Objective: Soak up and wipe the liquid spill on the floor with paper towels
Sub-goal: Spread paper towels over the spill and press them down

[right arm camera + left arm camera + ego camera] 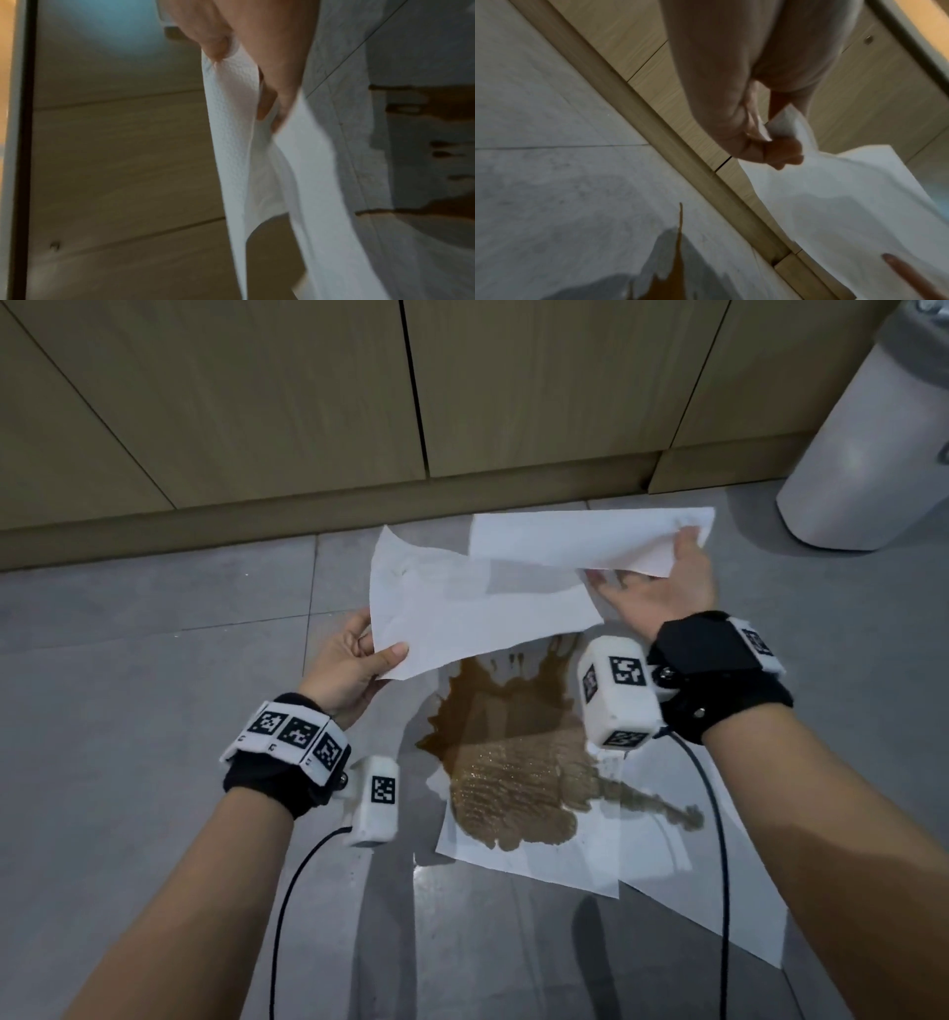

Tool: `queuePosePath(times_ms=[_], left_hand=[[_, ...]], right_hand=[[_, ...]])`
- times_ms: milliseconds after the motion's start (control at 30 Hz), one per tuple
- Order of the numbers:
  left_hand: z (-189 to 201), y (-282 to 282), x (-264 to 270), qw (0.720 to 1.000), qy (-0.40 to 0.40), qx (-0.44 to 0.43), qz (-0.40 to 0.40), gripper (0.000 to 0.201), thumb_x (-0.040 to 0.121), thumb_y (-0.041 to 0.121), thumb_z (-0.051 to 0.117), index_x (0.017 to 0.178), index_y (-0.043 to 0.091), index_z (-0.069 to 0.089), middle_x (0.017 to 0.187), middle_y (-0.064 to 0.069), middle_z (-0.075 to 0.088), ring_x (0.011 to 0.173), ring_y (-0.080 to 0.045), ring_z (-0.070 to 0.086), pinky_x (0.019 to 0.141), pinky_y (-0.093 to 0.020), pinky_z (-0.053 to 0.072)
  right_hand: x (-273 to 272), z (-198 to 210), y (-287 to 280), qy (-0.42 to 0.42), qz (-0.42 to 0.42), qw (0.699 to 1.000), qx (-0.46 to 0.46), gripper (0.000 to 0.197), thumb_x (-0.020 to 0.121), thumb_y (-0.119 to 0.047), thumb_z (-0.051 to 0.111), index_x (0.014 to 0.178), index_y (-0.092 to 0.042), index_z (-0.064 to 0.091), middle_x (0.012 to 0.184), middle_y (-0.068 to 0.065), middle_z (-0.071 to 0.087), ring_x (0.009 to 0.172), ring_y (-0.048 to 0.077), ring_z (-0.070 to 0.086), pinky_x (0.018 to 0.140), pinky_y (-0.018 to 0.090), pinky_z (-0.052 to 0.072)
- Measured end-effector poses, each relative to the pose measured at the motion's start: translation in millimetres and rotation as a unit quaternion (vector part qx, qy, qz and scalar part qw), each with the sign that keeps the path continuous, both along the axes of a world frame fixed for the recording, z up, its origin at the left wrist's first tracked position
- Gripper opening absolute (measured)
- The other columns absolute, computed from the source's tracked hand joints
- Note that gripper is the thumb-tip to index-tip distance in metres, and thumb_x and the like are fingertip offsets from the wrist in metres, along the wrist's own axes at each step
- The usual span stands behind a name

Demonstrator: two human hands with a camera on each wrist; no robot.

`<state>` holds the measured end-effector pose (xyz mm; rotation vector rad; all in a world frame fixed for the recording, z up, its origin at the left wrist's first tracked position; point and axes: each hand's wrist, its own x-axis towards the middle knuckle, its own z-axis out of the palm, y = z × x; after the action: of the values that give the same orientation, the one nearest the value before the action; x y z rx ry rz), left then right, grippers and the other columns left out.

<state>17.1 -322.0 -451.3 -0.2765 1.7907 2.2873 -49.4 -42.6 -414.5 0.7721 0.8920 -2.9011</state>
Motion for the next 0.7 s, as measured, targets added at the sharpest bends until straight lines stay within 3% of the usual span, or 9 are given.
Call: queuePosePath(times_ms=[67, 133, 200, 367, 433, 533, 700], left_hand=[[-15, 3, -1, 0.998, -0.031, -0.028, 0.044, 0.059, 0.081, -0.007, 0.061, 0.135, 0.009, 0.043, 0.096, 0.003, 0.073, 0.092, -0.015, 0.067, 0.062, -0.021, 0.057], [-31, 5, 0, 0.994, -0.065, -0.059, 0.062, 0.054, 0.086, -0.012, 0.052, 0.136, 0.006, 0.041, 0.113, -0.008, 0.065, 0.098, -0.023, 0.062, 0.063, -0.023, 0.058], [-50, 8, 2, 0.987, -0.105, -0.089, 0.080, 0.054, 0.085, -0.009, 0.056, 0.136, 0.005, 0.041, 0.122, -0.012, 0.059, 0.100, -0.026, 0.061, 0.067, -0.025, 0.057], [-96, 15, 14, 0.953, -0.199, -0.203, 0.101, 0.056, 0.078, 0.002, 0.071, 0.128, 0.000, 0.045, 0.126, -0.019, 0.056, 0.108, -0.035, 0.058, 0.091, -0.048, 0.050], [-106, 19, 19, 0.938, -0.209, -0.265, 0.080, 0.060, 0.077, 0.006, 0.074, 0.128, -0.002, 0.046, 0.129, -0.021, 0.055, 0.113, -0.036, 0.056, 0.096, -0.045, 0.047], [-111, 24, 26, 0.910, -0.218, -0.352, 0.036, 0.057, 0.080, 0.011, 0.072, 0.129, -0.004, 0.047, 0.130, -0.018, 0.054, 0.117, -0.033, 0.053, 0.092, -0.036, 0.045], [-110, 28, 31, 0.888, -0.232, -0.396, 0.017, 0.053, 0.082, 0.015, 0.069, 0.128, 0.001, 0.045, 0.128, -0.017, 0.056, 0.115, -0.032, 0.055, 0.091, -0.036, 0.044]], right_hand=[[-1, -2, 16, 0.010, -0.034, 0.999, -0.025, 0.048, 0.098, -0.045, 0.038, 0.136, -0.017, 0.043, 0.119, 0.018, 0.056, 0.103, 0.034, 0.056, 0.071, 0.045, 0.052], [1, -5, 33, 0.017, -0.062, 0.997, -0.036, 0.045, 0.099, -0.045, 0.034, 0.131, -0.017, 0.049, 0.108, 0.014, 0.060, 0.096, 0.028, 0.060, 0.072, 0.042, 0.053], [5, -7, 48, 0.012, -0.082, 0.996, -0.044, 0.038, 0.100, -0.041, 0.034, 0.114, -0.015, 0.057, 0.095, 0.010, 0.067, 0.089, 0.024, 0.063, 0.071, 0.040, 0.055], [13, -17, 65, -0.013, -0.139, 0.988, -0.073, 0.033, 0.099, -0.037, 0.041, 0.120, -0.016, 0.055, 0.098, 0.005, 0.067, 0.088, 0.022, 0.066, 0.064, 0.040, 0.056], [16, -20, 66, -0.009, -0.142, 0.987, -0.076, 0.033, 0.099, -0.039, 0.041, 0.117, -0.015, 0.055, 0.096, 0.006, 0.066, 0.088, 0.022, 0.065, 0.063, 0.040, 0.056], [17, -22, 67, -0.014, -0.145, 0.987, -0.075, 0.035, 0.099, -0.039, 0.040, 0.120, -0.015, 0.054, 0.104, 0.006, 0.065, 0.096, 0.022, 0.063, 0.067, 0.044, 0.057], [19, -22, 64, -0.017, -0.142, 0.987, -0.076, 0.036, 0.099, -0.041, 0.039, 0.117, -0.014, 0.055, 0.105, 0.005, 0.065, 0.092, 0.022, 0.064, 0.060, 0.046, 0.058]])
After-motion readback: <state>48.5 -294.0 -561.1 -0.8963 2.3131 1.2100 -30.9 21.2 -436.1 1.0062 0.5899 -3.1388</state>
